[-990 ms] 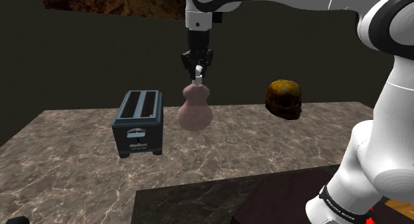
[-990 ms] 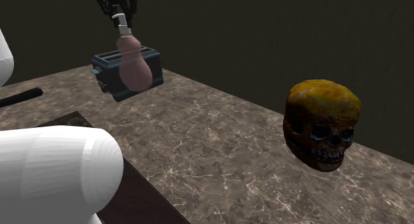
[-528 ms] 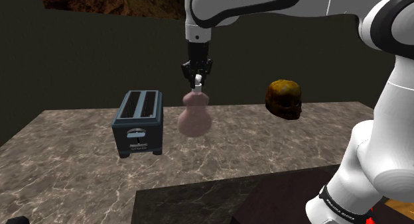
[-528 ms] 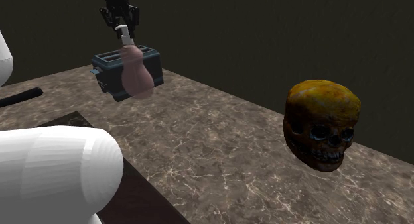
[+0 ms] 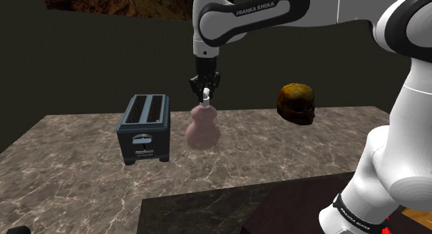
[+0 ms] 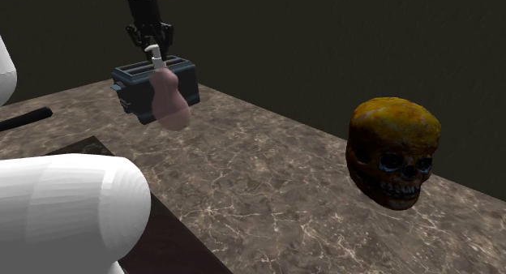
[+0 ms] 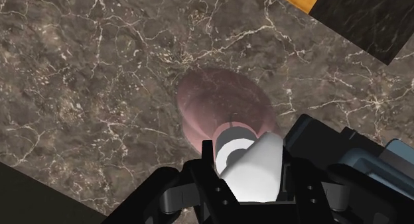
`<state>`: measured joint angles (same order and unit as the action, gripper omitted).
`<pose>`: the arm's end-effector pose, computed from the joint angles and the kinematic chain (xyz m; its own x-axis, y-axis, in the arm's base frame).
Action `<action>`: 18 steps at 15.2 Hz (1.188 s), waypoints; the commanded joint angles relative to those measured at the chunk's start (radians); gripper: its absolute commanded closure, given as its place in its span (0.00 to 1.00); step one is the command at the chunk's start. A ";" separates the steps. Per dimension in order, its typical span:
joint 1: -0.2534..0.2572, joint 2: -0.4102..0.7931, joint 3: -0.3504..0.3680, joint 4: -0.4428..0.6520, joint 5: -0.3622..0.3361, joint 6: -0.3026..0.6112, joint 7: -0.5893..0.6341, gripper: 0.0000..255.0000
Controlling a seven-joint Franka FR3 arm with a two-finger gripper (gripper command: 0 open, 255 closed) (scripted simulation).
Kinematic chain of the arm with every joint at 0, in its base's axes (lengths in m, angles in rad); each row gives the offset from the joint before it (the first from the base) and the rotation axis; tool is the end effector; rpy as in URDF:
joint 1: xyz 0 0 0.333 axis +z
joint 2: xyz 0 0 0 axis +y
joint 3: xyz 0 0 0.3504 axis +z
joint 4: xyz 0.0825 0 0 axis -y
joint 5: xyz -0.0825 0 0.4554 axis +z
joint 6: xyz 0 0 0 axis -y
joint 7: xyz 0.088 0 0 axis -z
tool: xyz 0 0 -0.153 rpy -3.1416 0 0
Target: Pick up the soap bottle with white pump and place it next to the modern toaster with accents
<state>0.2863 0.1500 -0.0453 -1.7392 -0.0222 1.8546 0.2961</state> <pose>0.6558 0.1595 0.4471 0.9985 -0.0485 -0.0249 -0.0476 -0.9982 0.0367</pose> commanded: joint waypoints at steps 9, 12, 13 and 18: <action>0.000 0.011 0.000 -0.052 0.000 0.065 0.002 1.00; 0.000 0.011 0.000 -0.052 0.000 0.066 0.002 0.00; 0.000 0.011 0.000 -0.052 0.000 0.065 0.002 0.00; 0.001 0.006 0.001 -0.025 0.000 0.033 0.002 0.00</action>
<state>0.2859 0.1592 -0.0455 -1.7797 -0.0222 1.9063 0.2964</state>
